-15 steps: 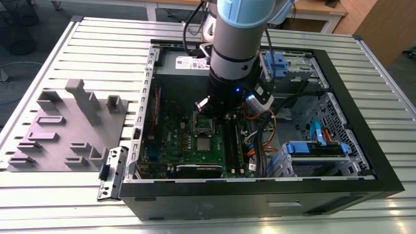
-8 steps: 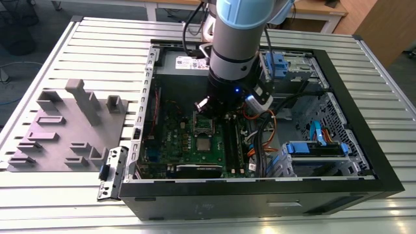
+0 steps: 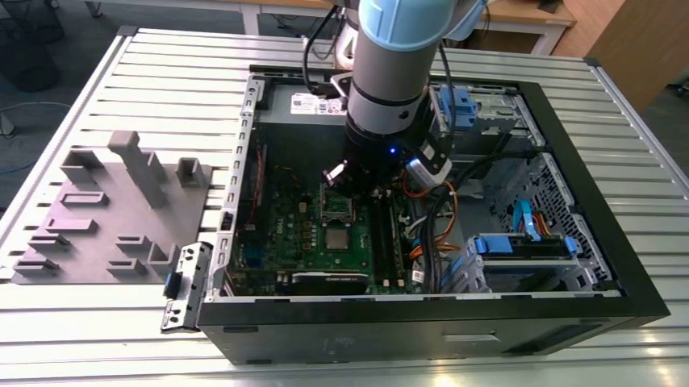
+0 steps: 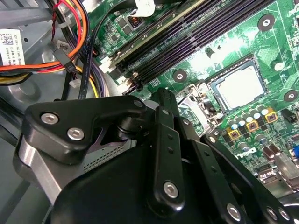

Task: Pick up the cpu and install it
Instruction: 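Close the cpu cover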

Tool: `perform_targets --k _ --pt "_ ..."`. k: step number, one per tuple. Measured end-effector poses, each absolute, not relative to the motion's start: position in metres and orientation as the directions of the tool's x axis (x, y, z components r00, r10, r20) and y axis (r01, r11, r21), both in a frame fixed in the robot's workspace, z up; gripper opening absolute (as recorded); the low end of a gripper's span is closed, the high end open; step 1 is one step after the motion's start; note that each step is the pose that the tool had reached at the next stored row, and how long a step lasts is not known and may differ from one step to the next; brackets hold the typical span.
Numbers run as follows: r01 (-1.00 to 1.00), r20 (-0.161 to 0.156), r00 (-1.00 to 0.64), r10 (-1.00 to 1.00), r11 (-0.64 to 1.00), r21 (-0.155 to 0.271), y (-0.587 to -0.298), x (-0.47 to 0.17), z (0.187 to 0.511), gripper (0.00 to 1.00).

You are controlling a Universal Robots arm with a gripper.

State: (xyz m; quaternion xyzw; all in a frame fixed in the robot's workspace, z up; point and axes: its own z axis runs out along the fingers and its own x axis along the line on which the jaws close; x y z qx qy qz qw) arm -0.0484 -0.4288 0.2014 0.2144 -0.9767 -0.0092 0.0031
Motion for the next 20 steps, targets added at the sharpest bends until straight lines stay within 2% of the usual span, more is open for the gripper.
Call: perform_targets --k 20 --pt "-0.419 -0.011 -0.908 -0.419 0.908 0.019 -0.436 -0.054 0.211 0.11"
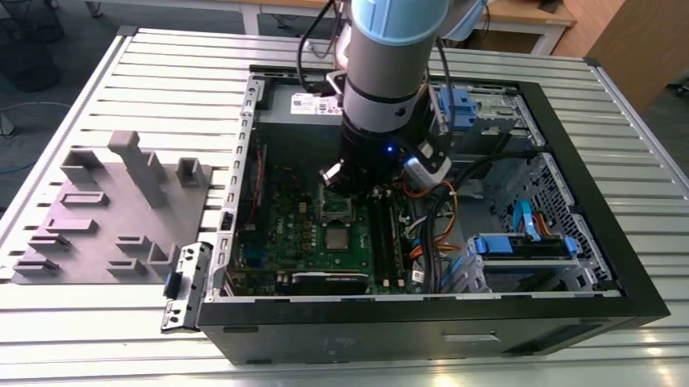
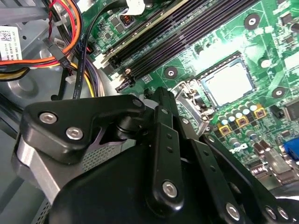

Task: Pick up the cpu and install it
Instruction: 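Close the cpu cover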

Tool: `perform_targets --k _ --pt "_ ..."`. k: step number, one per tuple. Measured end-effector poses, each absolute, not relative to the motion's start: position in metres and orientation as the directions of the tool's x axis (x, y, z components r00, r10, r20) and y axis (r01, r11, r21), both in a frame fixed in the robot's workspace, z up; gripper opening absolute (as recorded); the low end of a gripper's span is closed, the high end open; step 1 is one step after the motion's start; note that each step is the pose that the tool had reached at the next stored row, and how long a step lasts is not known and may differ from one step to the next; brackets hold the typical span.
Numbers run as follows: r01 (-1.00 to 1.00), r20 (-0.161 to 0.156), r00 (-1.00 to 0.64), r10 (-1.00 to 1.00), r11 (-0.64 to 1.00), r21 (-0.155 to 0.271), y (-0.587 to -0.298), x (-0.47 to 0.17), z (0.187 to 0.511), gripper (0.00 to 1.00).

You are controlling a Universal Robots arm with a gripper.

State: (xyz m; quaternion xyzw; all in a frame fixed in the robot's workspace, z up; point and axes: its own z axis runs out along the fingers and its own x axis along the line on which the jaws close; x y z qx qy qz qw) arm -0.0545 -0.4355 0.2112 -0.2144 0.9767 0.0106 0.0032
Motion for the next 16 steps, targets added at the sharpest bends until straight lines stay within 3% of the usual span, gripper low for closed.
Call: perform_targets --k 16 --pt "-0.419 -0.011 -0.908 -0.419 0.908 0.019 -0.454 -0.054 0.216 0.11"
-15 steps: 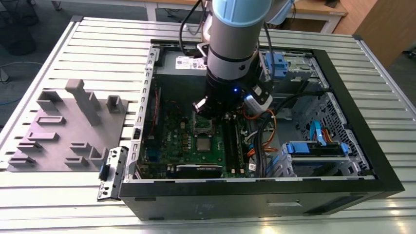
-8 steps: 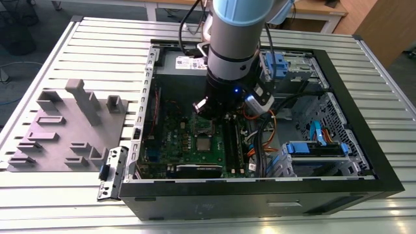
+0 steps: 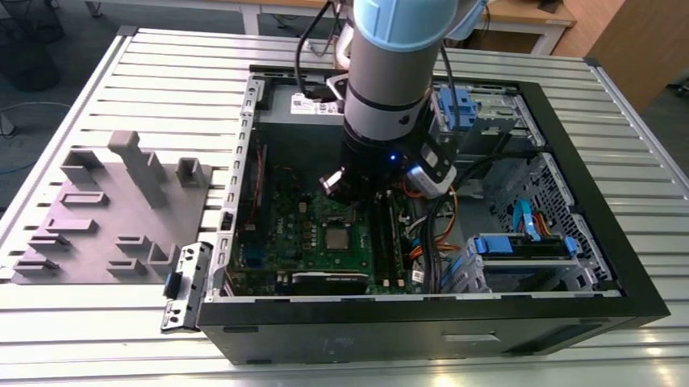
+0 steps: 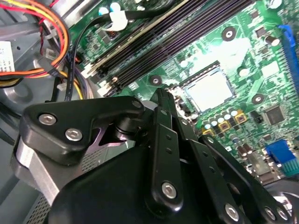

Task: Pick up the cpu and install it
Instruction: 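Close the cpu cover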

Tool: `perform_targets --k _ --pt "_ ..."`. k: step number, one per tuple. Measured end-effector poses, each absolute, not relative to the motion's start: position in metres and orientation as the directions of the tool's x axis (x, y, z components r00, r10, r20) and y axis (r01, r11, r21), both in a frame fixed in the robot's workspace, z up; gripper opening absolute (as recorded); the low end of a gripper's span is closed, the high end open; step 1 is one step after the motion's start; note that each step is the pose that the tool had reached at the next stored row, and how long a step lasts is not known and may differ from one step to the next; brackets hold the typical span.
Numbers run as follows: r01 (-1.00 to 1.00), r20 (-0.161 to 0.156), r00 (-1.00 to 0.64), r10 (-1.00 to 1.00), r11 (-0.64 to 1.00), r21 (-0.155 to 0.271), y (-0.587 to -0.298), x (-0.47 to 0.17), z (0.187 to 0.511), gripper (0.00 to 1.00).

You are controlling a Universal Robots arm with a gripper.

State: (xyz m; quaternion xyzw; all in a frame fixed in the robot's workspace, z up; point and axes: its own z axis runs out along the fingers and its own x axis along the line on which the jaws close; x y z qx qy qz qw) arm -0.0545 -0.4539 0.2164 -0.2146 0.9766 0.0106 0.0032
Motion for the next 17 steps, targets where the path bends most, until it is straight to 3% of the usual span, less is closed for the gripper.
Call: perform_targets --k 17 --pt "-0.425 -0.011 -0.905 -0.425 0.905 0.019 -0.473 -0.054 0.216 0.11"
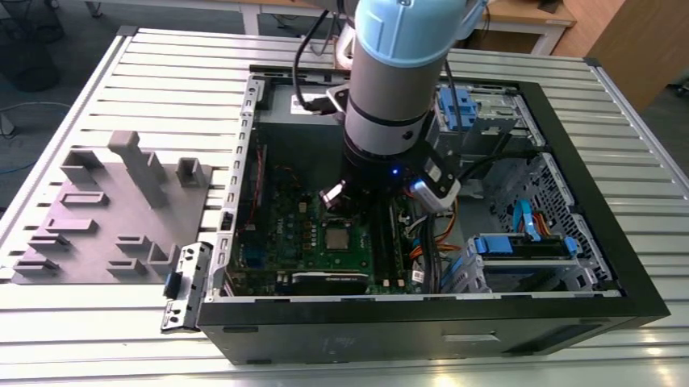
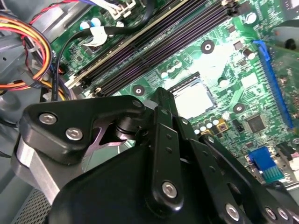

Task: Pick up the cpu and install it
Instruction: 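Close the cpu cover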

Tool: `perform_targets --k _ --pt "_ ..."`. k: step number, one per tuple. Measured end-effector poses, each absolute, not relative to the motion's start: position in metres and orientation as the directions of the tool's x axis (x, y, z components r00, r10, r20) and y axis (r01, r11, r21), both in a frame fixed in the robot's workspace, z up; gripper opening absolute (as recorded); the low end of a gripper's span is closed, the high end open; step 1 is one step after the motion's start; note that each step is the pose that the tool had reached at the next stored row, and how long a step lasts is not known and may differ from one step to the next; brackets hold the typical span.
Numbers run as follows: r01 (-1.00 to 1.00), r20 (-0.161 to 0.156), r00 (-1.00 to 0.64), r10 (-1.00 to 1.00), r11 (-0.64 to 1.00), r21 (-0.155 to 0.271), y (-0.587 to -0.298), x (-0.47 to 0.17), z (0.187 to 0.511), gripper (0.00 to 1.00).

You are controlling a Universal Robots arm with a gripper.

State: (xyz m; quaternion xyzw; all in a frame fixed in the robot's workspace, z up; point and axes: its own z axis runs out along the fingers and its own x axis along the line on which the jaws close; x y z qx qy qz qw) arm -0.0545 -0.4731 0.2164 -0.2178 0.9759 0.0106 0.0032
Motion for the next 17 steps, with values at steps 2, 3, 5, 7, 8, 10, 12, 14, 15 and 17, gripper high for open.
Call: perform_targets --k 2,3,5,7,8,10,12,14,15,17 --pt "-0.426 -0.011 -0.905 -0.426 0.904 0.019 -0.475 -0.054 0.216 0.11" --pt "-0.427 -0.011 -0.904 -0.427 0.904 0.019 -0.476 -0.054 0.216 0.11" --pt "-0.428 -0.011 -0.904 -0.428 0.904 0.019 -0.478 -0.054 0.216 0.11" --pt "-0.429 -0.011 -0.903 -0.429 0.903 0.019 -0.480 -0.054 0.216 0.11" --pt "-0.429 -0.011 -0.903 -0.429 0.903 0.019 -0.481 -0.054 0.216 0.11" --pt "-0.430 -0.011 -0.903 -0.430 0.903 0.019 -0.482 -0.053 0.216 0.11" --pt "-0.431 -0.011 -0.902 -0.431 0.902 0.019 -0.483 -0.051 0.216 0.11" --pt "-0.432 -0.011 -0.902 -0.432 0.902 0.020 -0.484 -0.050 0.216 0.11" --pt "-0.433 -0.011 -0.902 -0.433 0.901 0.020 -0.484 -0.048 0.216 0.11" --pt "-0.434 -0.011 -0.901 -0.434 0.901 0.019 -0.485 -0.046 0.216 0.11"
